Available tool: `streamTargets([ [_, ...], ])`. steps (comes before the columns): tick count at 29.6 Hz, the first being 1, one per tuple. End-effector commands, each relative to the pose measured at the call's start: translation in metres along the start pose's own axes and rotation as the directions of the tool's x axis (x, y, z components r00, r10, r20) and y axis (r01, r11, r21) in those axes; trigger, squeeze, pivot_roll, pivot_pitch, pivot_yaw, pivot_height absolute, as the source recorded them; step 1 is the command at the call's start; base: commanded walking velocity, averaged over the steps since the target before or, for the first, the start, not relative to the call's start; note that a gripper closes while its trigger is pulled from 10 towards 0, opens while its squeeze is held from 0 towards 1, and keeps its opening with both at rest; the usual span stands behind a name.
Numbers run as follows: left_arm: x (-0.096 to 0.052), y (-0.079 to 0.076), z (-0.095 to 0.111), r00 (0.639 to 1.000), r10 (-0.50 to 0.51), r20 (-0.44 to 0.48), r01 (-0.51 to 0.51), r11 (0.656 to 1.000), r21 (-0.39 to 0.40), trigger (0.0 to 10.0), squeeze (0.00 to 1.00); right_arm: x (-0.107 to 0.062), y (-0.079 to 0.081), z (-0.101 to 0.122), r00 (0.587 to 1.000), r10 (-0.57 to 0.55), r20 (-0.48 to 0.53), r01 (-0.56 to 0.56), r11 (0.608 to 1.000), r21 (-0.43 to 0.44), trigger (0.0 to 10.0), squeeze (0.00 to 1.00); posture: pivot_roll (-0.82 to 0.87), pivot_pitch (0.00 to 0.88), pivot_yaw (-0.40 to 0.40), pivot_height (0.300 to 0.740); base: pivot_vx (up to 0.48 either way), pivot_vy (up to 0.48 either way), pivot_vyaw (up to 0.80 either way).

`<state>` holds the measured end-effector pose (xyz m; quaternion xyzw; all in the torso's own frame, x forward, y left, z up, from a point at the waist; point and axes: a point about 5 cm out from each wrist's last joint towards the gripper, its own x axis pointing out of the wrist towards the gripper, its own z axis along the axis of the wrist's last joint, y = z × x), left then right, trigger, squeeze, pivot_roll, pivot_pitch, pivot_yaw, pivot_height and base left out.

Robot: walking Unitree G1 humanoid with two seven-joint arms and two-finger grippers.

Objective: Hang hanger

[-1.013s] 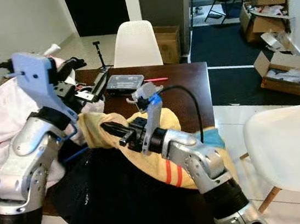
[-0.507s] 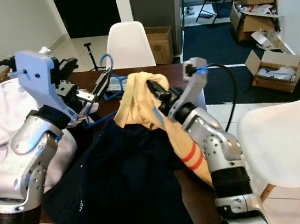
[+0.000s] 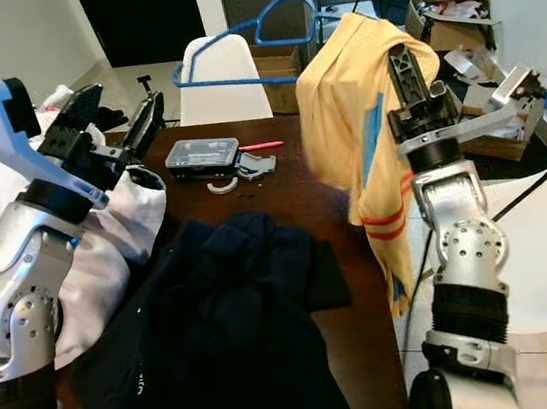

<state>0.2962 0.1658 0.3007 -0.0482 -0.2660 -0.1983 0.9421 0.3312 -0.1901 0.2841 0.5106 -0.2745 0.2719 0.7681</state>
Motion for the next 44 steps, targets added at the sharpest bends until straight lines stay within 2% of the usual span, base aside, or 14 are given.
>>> streamTargets([
  [1, -0.004, 0.005, -0.005, 0.999, 0.032, -0.01, -0.032, 0.999, -0.023, 10.0, 0.0, 0.008, 0.016, 0.003, 0.996, 0.087, 0.026, -0.087, 0.996, 0.028, 10.0, 0.0, 0.03, 0.051, 0.0, 0.74, 0.0, 0.0, 0.0],
  [2, -0.004, 0.005, -0.005, 0.999, 0.032, -0.01, -0.032, 0.999, -0.023, 10.0, 0.0, 0.008, 0.016, 0.003, 0.996, 0.087, 0.026, -0.087, 0.996, 0.028, 10.0, 0.0, 0.03, 0.051, 0.0, 0.74, 0.0, 0.0, 0.0],
  [5, -0.006, 0.014, -0.004, 0.997, 0.067, 0.024, -0.064, 0.992, -0.109, 10.0, 0.0, 0.008, 0.026, 0.009, 0.985, 0.17, 0.028, -0.171, 0.984, 0.056, 10.0, 0.0, 0.03, 0.047, -0.001, 0.74, 0.0, 0.0, 0.0],
  [7, -0.008, 0.024, -0.001, 0.993, 0.096, 0.072, -0.079, 0.976, -0.202, 10.0, 0.0, 0.007, 0.037, 0.016, 0.965, 0.262, 0.023, -0.263, 0.962, 0.08, 10.0, 0.0, 0.03, 0.047, -0.001, 0.74, 0.0, 0.0, 0.0],
  [9, -0.009, 0.026, 0.0, 0.991, 0.102, 0.087, -0.081, 0.971, -0.226, 10.0, 0.0, 0.006, 0.041, 0.018, 0.958, 0.287, 0.02, -0.288, 0.954, 0.087, 10.0, 0.0, 0.03, 0.044, 0.0, 0.74, 0.0, 0.0, 0.0],
  [13, -0.01, 0.028, 0.001, 0.989, 0.108, 0.098, -0.082, 0.968, -0.238, 10.0, 0.0, 0.006, 0.044, 0.018, 0.95, 0.313, 0.014, -0.313, 0.945, 0.092, 10.0, 0.0, 0.03, 0.044, 0.0, 0.74, 0.0, 0.0, 0.0],
  [15, -0.01, 0.031, 0.005, 0.985, 0.11, 0.136, -0.069, 0.959, -0.274, 10.0, 0.0, 0.002, 0.056, 0.009, 0.921, 0.389, -0.03, -0.384, 0.917, 0.112, 10.0, 0.0, 0.03, 0.04, 0.002, 0.74, 0.0, 0.0, 0.0],
  [17, -0.01, 0.03, 0.007, 0.983, 0.1, 0.156, -0.051, 0.955, -0.293, 10.0, 0.0, 0.0, 0.058, 0.006, 0.914, 0.404, -0.046, -0.396, 0.91, 0.119, 10.0, 0.0, 0.02, 0.038, 0.004, 0.74, 0.0, 0.0, 0.0],
  [21, -0.01, 0.029, 0.009, 0.981, 0.088, 0.171, -0.032, 0.952, -0.305, 10.0, 0.0, -0.002, 0.058, 0.004, 0.912, 0.407, -0.054, -0.399, 0.909, 0.124, 10.0, 0.0, 0.02, 0.038, 0.004, 0.74, 0.0, 0.0, 0.0],
  [24, -0.011, 0.022, 0.017, 0.976, 0.004, 0.218, 0.07, 0.94, -0.334, 10.0, 0.0, -0.004, 0.058, -0.005, 0.909, 0.408, -0.086, -0.394, 0.909, 0.138, 10.0, 0.0, 0.02, 0.037, 0.005, 0.74, 0.0, 0.0, 0.0],
  [30, -0.014, 0.015, 0.019, 0.967, -0.056, 0.247, 0.149, 0.915, -0.374, 10.0, 0.0, -0.008, 0.06, -0.012, 0.897, 0.425, -0.122, -0.405, 0.9, 0.16, 10.0, 0.0, 0.02, 0.041, 0.004, 0.74, 0.0, 0.0, 0.0],
  [41, -0.015, 0.014, 0.02, 0.965, -0.064, 0.254, 0.161, 0.91, -0.383, 10.0, 0.0, -0.009, 0.062, -0.016, 0.892, 0.431, -0.138, -0.409, 0.898, 0.162, 10.0, 0.0, 0.02, 0.044, 0.003, 0.74, 0.0, 0.0, 0.0],
  [42, -0.014, 0.015, 0.02, 0.966, -0.054, 0.254, 0.152, 0.911, -0.384, 0.0, 0.0, -0.009, 0.063, -0.017, 0.892, 0.43, -0.141, -0.408, 0.899, 0.16, 10.0, 0.0, 0.02, 0.045, 0.003, 0.74, 0.0, 0.0, 0.0],
  [44, -0.014, 0.016, 0.02, 0.966, -0.047, 0.255, 0.147, 0.91, -0.387, 0.0, 0.0, -0.009, 0.063, -0.017, 0.892, 0.429, -0.144, -0.407, 0.899, 0.159, 10.0, 0.0, 0.02, 0.045, 0.003, 0.74, 0.0, 0.0, 0.0],
])
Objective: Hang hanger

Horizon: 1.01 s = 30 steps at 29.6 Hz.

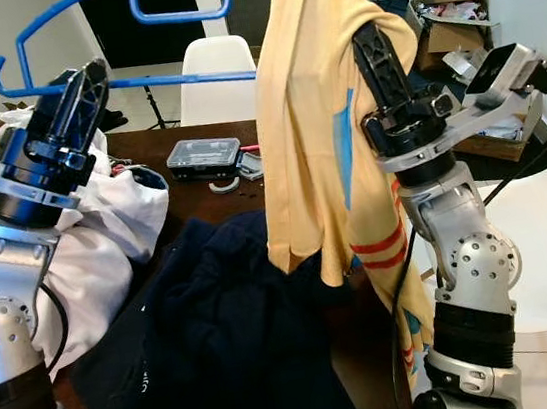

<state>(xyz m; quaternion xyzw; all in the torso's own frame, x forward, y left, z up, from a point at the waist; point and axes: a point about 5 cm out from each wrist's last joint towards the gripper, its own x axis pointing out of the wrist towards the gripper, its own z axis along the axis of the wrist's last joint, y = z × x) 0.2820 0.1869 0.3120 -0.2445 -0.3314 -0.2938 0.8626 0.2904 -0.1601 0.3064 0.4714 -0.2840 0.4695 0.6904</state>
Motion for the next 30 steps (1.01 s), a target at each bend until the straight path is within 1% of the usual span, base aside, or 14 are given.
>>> streamTargets([
  [1, -0.002, 0.003, 0.002, 1.0, 0.016, 0.017, -0.016, 1.0, -0.008, 0.0, 0.0, 0.004, 0.009, -0.005, 0.999, 0.048, -0.021, -0.048, 0.999, -0.001, 10.0, 0.0, 0.02, 0.048, 0.003, 0.74, 0.0, 0.0, 0.0],
  [5, -0.002, 0.003, 0.004, 1.0, 0.018, 0.023, -0.018, 1.0, -0.01, 0.0, 0.0, 0.004, 0.009, -0.007, 0.999, 0.042, -0.031, -0.042, 0.999, -0.001, 10.0, 0.0, 0.02, 0.049, 0.003, 0.74, 0.0, 0.0, 0.0],
  [7, -0.002, 0.004, 0.007, 0.999, 0.018, 0.032, -0.018, 1.0, -0.015, 0.0, 0.0, 0.003, 0.009, -0.011, 0.998, 0.035, -0.047, -0.035, 0.999, 0.0, 10.0, 0.0, 0.02, 0.049, 0.003, 0.74, 0.0, 0.0, 0.0],
  [8, -0.002, 0.003, 0.01, 0.999, 0.015, 0.042, -0.014, 1.0, -0.017, 0.0, 0.0, 0.004, 0.008, -0.018, 0.998, 0.023, -0.064, -0.022, 1.0, 0.005, 10.0, 0.0, 0.02, 0.05, 0.0, 0.74, 0.0, 0.0, 0.0],
  [9, -0.002, 0.003, 0.016, 0.998, 0.004, 0.059, -0.003, 1.0, -0.023, 0.0, 0.0, 0.004, 0.004, -0.028, 0.996, -0.02, -0.085, 0.021, 1.0, 0.008, 10.0, 0.0, 0.02, 0.051, 0.001, 0.74, 0.0, 0.0, 0.0],
  [12, -0.003, 0.001, 0.019, 0.998, -0.012, 0.068, 0.013, 1.0, -0.023, 0.0, 0.0, 0.003, -0.006, -0.036, 0.989, -0.105, -0.101, 0.106, 0.994, 0.003, 10.0, 0.0, 0.02, 0.052, -0.001, 0.74, 0.0, 0.0, 0.0],
  [18, -0.003, 0.001, 0.022, 0.997, -0.025, 0.076, 0.027, 0.999, -0.023, 0.0, 0.0, 0.002, -0.012, -0.043, 0.981, -0.151, -0.12, 0.152, 0.988, -0.002, 10.0, 0.0, 0.01, 0.053, -0.001, 0.74, 0.0, 0.0, 0.0],
  [20, -0.004, 0.0, 0.027, 0.996, -0.051, 0.08, 0.053, 0.998, -0.022, 0.0, 0.0, 0.0, -0.017, -0.05, 0.971, -0.197, -0.134, 0.198, 0.98, 0.0, 10.0, 0.0, 0.02, 0.054, -0.004, 0.74, 0.0, 0.0, 0.0],
  [26, -0.006, -0.001, 0.03, 0.994, -0.075, 0.075, 0.077, 0.997, -0.019, 0.0, 0.0, -0.001, -0.018, -0.053, 0.968, -0.205, -0.142, 0.209, 0.978, 0.01, 10.0, 0.0, 0.02, 0.054, -0.005, 0.74, 0.0, 0.0, 0.0],
  [27, -0.007, -0.002, 0.033, 0.993, -0.098, 0.068, 0.099, 0.995, -0.015, 0.6, 0.0, -0.003, -0.02, -0.058, 0.965, -0.203, -0.164, 0.211, 0.977, 0.033, 10.0, 0.0, 0.02, 0.052, -0.011, 0.74, 0.0, 0.0, 0.0],
  [29, -0.007, -0.002, 0.033, 0.993, -0.098, 0.068, 0.099, 0.995, -0.015, 0.6, 0.0, -0.003, -0.02, -0.058, 0.965, -0.203, -0.164, 0.211, 0.977, 0.033, 10.0, 0.0, 0.02, 0.052, -0.011, 0.74, 0.0, 0.0, 0.0],
  [30, -0.008, -0.004, 0.034, 0.992, -0.113, 0.062, 0.114, 0.993, -0.016, 2.5, 0.0, -0.005, -0.022, -0.062, 0.962, -0.2, -0.188, 0.212, 0.976, 0.043, 10.0, 0.0, 0.02, 0.05, -0.012, 0.74, 0.0, 0.0, 0.0],
])
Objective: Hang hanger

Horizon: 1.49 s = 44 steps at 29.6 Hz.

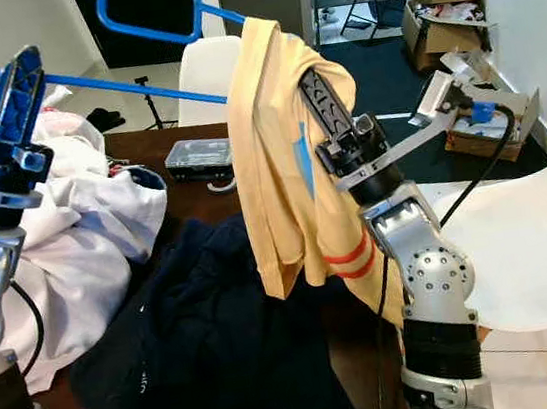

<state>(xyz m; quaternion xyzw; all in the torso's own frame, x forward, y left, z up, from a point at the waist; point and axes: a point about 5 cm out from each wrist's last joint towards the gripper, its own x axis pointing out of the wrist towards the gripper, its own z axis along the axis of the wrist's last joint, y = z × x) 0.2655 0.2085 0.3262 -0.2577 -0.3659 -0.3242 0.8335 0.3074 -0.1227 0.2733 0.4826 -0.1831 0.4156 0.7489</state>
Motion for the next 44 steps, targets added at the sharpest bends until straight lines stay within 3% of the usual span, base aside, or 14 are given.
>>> streamTargets([
  [1, 0.0, -0.005, 0.004, 0.999, -0.036, -0.012, 0.036, 0.999, 0.016, 2.5, 0.0, 0.003, 0.002, -0.016, 0.997, 0.024, -0.076, -0.022, 0.999, 0.03, 10.0, 0.0, 0.02, 0.05, -0.012, 0.74, 0.0, 0.0, 0.0],
  [2, -0.001, -0.006, 0.004, 0.999, -0.048, -0.018, 0.048, 0.999, 0.014, 4.7, 0.0, 0.003, -0.002, -0.022, 0.994, 0.018, -0.112, -0.016, 1.0, 0.02, 10.0, 0.0, 0.02, 0.049, -0.015, 0.74, 0.0, 0.0, 0.0],
  [3, -0.001, -0.006, 0.004, 0.999, -0.048, -0.018, 0.048, 0.999, 0.014, 4.7, 0.0, 0.003, -0.002, -0.022, 0.994, 0.018, -0.112, -0.016, 1.0, 0.02, 10.0, 0.0, 0.02, 0.049, -0.015, 0.74, 0.0, 0.0, 0.0],
  [4, -0.001, -0.007, 0.004, 0.998, -0.057, -0.024, 0.057, 0.998, 0.011, 10.0, 0.0, 0.003, -0.004, -0.027, 0.99, 0.017, -0.137, -0.015, 1.0, 0.014, 10.0, 0.0, 0.03, 0.048, -0.016, 0.74, 0.0, 0.0, 0.0],
  [5, -0.001, -0.007, 0.004, 0.998, -0.057, -0.024, 0.057, 0.998, 0.011, 10.0, 0.0, 0.003, -0.004, -0.027, 0.99, 0.017, -0.137, -0.015, 1.0, 0.014, 10.0, 0.0, 0.03, 0.048, -0.016, 0.74, 0.0, 0.0, 0.0],
  [6, -0.002, -0.007, 0.004, 0.998, -0.062, -0.029, 0.063, 0.998, 0.011, 10.0, 0.0, 0.003, -0.008, -0.032, 0.988, 0.009, -0.154, -0.008, 1.0, 0.009, 10.0, 1.0, 0.03, 0.049, -0.017, 0.74, 0.0, 0.0, 0.0],
  [12, -0.004, -0.006, 0.008, 0.998, -0.062, -0.033, 0.063, 0.998, 0.025, 10.0, 0.0, 0.003, -0.017, -0.048, 0.975, -0.037, -0.22, 0.038, 0.999, 0.004, 10.0, 1.0, 0.04, 0.048, -0.02, 0.74, 0.0, 0.0, 0.0],
  [15, -0.004, -0.003, 0.013, 0.998, -0.055, -0.034, 0.057, 0.997, 0.057, 10.0, 0.0, -0.005, -0.027, -0.077, 0.898, -0.124, -0.422, 0.099, 0.992, -0.081, 10.0, 1.0, 0.04, 0.045, -0.023, 0.74, 0.0, 0.0, 0.0],
  [16, -0.004, -0.002, 0.018, 0.998, -0.053, -0.04, 0.056, 0.995, 0.083, 10.0, 0.0, -0.018, -0.035, -0.098, 0.8, -0.187, -0.57, 0.115, 0.98, -0.161, 10.0, 0.0, 0.04, 0.044, -0.022, 0.74, 0.0, 0.0, 0.0],
  [23, -0.005, 0.001, 0.038, 0.994, -0.047, -0.098, 0.068, 0.971, 0.231, 10.0, 0.0, -0.066, -0.058, -0.124, 0.507, -0.365, -0.78, 0.139, 0.929, -0.344, 10.0, 0.0, 0.04, 0.05, -0.024, 0.74, 0.0, 0.0, 0.0],
  [35, -0.004, 0.001, 0.044, 0.988, -0.035, -0.152, 0.084, 0.941, 0.328, 10.0, 0.0, -0.092, -0.079, -0.115, 0.297, -0.573, -0.764, 0.008, 0.801, -0.598, 10.0, 0.0, 0.03, 0.06, -0.022, 0.74, 0.0, 0.0, 0.0],
  [36, -0.003, 0.002, 0.046, 0.989, -0.024, -0.146, 0.074, 0.935, 0.348, 10.0, 0.0, -0.091, -0.079, -0.116, 0.301, -0.572, -0.763, 0.002, 0.8, -0.599, 4.4, 0.0, 0.04, 0.063, -0.022, 0.74, 0.0, 0.0, 0.0],
  [37, -0.002, 0.003, 0.049, 0.99, -0.013, -0.139, 0.064, 0.929, 0.364, 10.0, 0.0, -0.09, -0.078, -0.117, 0.301, -0.574, -0.761, -0.007, 0.797, -0.604, 1.0, 0.0, 0.04, 0.063, -0.022, 0.74, 0.0, 0.0, 0.0],
  [44, 0.005, 0.01, 0.065, 0.994, 0.056, -0.094, -0.006, 0.887, 0.461, 10.0, 0.0, -0.092, -0.079, -0.118, 0.276, -0.594, -0.755, -0.051, 0.776, -0.629, 0.0, 0.0, 0.04, 0.063, -0.022, 0.74, 0.0, 0.0, 0.0],
])
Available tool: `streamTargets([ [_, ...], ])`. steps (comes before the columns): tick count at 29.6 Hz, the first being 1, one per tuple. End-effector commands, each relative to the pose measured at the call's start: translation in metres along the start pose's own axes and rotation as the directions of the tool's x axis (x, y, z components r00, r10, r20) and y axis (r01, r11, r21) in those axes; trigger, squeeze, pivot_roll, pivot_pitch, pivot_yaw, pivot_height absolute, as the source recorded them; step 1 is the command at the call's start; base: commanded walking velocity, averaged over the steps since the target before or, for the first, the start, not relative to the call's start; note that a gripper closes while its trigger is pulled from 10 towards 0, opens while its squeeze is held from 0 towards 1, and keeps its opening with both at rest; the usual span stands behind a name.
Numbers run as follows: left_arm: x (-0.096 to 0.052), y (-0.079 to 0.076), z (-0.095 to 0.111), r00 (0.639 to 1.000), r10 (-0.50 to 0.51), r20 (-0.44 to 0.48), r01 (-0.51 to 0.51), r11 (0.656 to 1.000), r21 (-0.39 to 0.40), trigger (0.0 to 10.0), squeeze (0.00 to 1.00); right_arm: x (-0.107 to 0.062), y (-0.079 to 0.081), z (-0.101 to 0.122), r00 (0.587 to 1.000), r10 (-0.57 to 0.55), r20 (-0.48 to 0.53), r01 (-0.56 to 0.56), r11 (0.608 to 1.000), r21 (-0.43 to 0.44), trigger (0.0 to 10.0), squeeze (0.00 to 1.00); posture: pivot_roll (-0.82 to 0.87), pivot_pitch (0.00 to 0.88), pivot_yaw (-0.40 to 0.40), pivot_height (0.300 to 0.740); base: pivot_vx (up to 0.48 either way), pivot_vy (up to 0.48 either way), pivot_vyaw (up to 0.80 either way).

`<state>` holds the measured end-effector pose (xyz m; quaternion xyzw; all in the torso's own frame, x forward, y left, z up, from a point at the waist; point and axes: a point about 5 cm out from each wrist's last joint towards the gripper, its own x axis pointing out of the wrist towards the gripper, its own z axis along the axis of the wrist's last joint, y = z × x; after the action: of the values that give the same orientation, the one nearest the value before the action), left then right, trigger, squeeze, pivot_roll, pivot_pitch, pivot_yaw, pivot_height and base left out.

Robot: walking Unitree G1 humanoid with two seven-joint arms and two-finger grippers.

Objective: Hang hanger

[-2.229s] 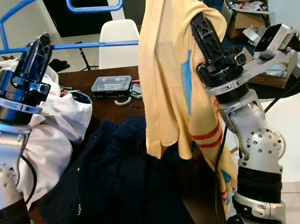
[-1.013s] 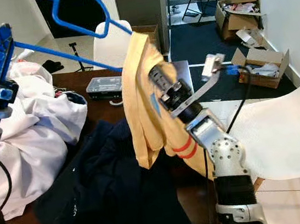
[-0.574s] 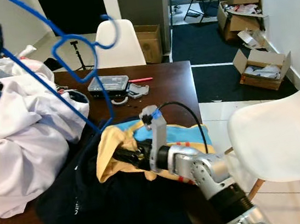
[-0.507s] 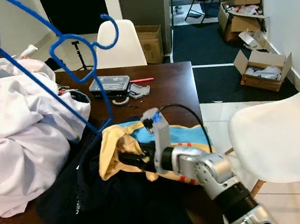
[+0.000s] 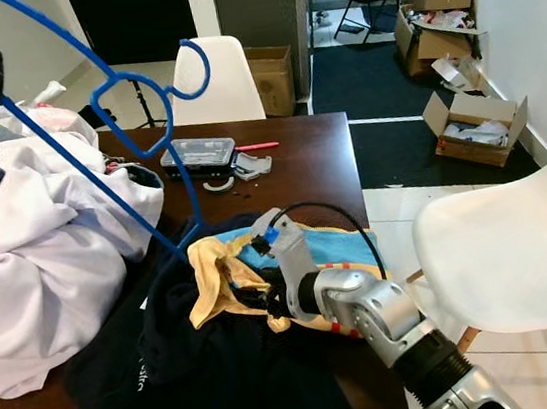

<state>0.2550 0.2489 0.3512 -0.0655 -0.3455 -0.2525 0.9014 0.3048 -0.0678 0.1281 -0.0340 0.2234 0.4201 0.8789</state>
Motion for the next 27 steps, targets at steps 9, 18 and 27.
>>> streamTargets([
  [9, 0.003, 0.03, 0.039, 0.969, 0.222, 0.108, -0.243, 0.937, 0.252, 10.0, 0.0, -0.001, -0.008, -0.008, 0.998, -0.057, -0.021, 0.057, 0.998, -0.011, 0.0, 0.0, 0.04, 0.067, -0.023, 0.74, 0.0, 0.0, 0.0],
  [18, 0.005, 0.033, 0.052, 0.96, 0.257, 0.108, -0.278, 0.875, 0.397, 10.0, 0.0, 0.0, -0.015, 0.002, 0.993, -0.107, 0.056, 0.105, 0.994, 0.038, 0.0, 0.0, 0.05, 0.069, -0.026, 0.74, 0.0, 0.0, 0.0],
  [27, 0.008, 0.004, 0.031, 0.984, -0.032, -0.173, 0.094, 0.928, 0.361, 10.0, 0.0, 0.0, -0.023, 0.004, 0.982, -0.16, 0.096, 0.15, 0.984, 0.1, 0.0, 0.0, 0.06, 0.065, -0.024, 0.74, 0.0, 0.0, 0.0],
])
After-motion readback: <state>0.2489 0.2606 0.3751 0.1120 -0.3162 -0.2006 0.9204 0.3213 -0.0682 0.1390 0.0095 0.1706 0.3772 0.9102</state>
